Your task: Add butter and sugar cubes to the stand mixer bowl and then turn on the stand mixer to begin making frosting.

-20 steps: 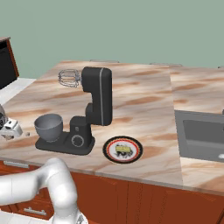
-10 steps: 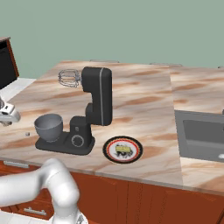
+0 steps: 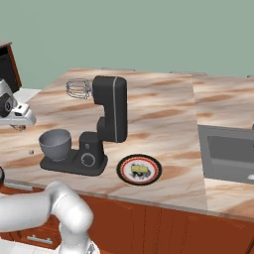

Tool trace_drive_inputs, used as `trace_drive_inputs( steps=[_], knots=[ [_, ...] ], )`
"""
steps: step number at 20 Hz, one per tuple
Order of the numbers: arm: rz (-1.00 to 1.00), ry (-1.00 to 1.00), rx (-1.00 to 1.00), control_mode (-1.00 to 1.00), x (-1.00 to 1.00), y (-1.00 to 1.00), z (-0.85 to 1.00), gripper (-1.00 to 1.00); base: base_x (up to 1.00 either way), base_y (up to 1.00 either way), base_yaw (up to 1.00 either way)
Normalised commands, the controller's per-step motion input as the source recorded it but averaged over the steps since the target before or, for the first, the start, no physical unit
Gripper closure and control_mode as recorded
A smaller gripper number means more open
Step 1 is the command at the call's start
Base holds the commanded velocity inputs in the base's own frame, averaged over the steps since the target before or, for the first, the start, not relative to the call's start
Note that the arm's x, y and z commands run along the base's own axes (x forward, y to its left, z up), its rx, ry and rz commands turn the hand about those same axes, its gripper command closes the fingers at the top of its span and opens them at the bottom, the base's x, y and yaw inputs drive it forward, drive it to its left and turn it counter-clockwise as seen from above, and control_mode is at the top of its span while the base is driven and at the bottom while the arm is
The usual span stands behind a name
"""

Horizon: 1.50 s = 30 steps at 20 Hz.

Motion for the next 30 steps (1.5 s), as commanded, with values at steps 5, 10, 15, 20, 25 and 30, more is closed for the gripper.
trace_drive_inputs(
  steps=[5, 10, 15, 20, 25, 30],
  knots=[
    [0.00, -0.02, 0.00, -1.00, -0.01, -0.90, 0.26, 1.00, 0.00, 0.00, 0.00],
    [0.00, 0.00, 0.00, -1.00, 0.00, -0.74, 0.01, 1.00, 0.00, 0.00, 0.00],
    [0.00, 0.00, 0.00, -1.00, 0.01, -0.34, -0.09, 1.00, 0.00, 0.00, 0.00],
    [0.00, 0.00, 0.00, -1.00, 0.03, -0.18, -0.34, 1.00, 0.00, 0.00, 0.00],
    [0.00, 0.01, 0.00, -1.00, 0.02, -0.13, -0.38, 1.00, 0.00, 0.00, 0.00],
    [0.00, 0.03, 0.00, -1.00, 0.05, -0.05, -0.37, 1.00, 0.00, 0.00, 0.00]
  ],
)
